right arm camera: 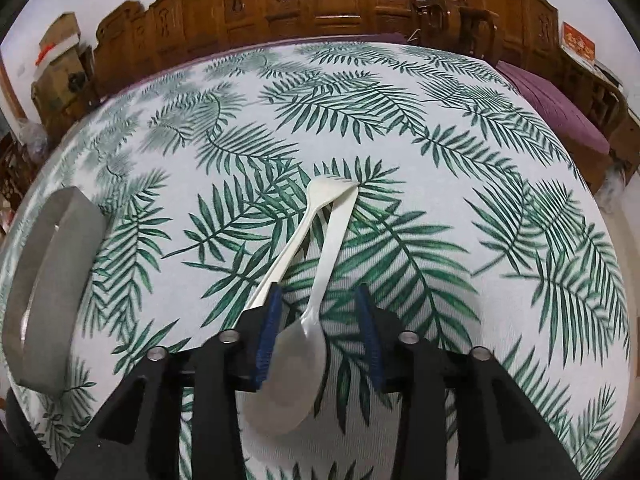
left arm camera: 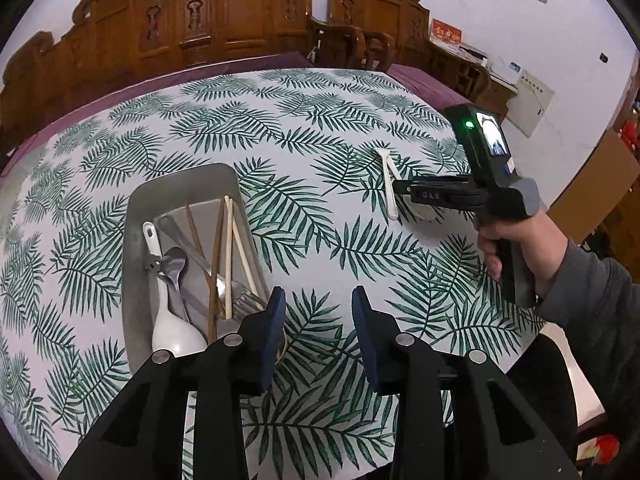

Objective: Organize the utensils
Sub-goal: 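Grasp a white plastic spoon with the right tool while the left grasps the other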

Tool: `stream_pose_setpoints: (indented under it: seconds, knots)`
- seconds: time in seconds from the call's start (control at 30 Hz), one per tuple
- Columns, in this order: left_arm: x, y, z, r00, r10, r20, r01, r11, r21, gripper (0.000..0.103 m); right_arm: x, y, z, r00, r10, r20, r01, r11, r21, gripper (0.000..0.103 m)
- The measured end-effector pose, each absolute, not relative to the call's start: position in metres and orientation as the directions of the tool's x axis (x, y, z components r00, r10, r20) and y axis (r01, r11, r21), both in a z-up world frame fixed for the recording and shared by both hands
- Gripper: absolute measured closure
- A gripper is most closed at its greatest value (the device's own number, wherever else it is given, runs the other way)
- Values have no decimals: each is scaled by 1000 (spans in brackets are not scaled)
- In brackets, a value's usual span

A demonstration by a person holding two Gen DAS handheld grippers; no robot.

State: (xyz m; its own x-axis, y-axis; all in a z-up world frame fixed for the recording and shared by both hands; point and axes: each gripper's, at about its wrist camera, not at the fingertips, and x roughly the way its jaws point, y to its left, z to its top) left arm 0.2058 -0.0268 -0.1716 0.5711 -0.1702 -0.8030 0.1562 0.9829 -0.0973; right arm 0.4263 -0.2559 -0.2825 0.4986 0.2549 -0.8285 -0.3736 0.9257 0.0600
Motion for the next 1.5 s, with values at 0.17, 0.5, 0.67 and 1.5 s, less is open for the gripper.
stream_pose_setpoints:
  seconds: [0.17, 0.5, 0.67, 1.5]
  knots:
    - [219, -37, -174, 567, -165, -807, 168, 982, -84, 71, 426, -257, -281, 487, 240, -840, -406, 913, 26, 92]
    - [263, -75, -186, 560, -177, -809, 218, 974, -62, 71, 406, -295, -278, 471, 280, -836, -422, 904, 65, 95]
    - [293, -97, -195, 558, -185, -809, 243, 968, -54, 71, 399, -323, -273, 479, 295, -826, -409, 908, 87, 95]
    - [393, -164, -258, 482, -137, -866, 237, 971, -21, 86, 364, -378, -258, 499, 359, -789, -368, 912, 182, 95]
